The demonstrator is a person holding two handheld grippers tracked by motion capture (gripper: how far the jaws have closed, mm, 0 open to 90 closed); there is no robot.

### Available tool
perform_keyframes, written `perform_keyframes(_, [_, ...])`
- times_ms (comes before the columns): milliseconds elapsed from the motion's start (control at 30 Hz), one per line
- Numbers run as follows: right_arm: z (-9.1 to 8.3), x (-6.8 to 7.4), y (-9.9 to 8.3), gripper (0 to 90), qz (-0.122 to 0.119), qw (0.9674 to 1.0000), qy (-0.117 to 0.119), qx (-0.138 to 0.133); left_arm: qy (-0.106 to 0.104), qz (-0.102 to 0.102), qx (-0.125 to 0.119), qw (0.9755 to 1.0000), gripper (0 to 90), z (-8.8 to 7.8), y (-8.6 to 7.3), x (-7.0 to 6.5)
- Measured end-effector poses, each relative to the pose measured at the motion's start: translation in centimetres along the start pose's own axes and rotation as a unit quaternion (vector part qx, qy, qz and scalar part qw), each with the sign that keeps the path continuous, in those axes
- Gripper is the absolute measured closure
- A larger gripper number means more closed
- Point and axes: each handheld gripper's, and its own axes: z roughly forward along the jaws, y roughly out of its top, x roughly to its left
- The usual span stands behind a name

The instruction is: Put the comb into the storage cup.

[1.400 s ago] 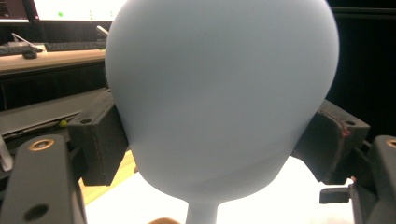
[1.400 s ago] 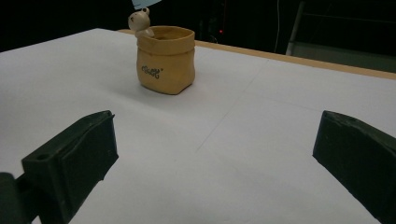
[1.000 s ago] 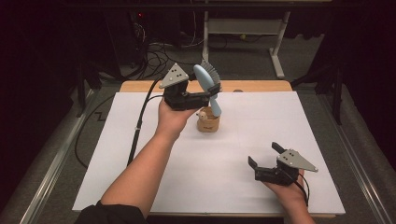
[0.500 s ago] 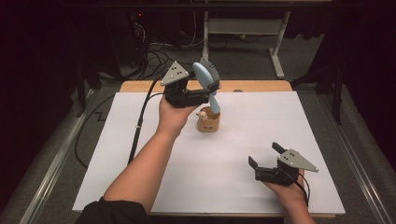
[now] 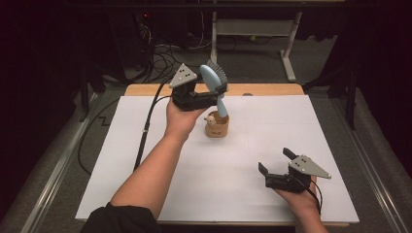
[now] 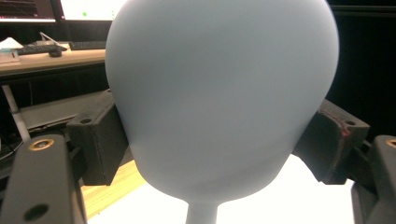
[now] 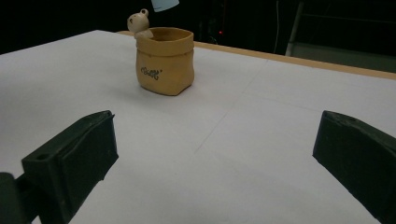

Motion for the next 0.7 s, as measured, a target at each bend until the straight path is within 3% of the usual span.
perform_keyframes(333, [0.1,-0.1,0.0,0.5,0.001,1.0,0.0,-0.001,0.01,0.003,0.016,0.9998,20.0,1.2,-1.0,0.4])
perform_keyframes(700, [0.0,-0.4,0.1,0.4,0.009,0.9999,0.0,-0.006,0.024,-0.009,0.027,0.9993,20.0,1.9,-2.4,0.8])
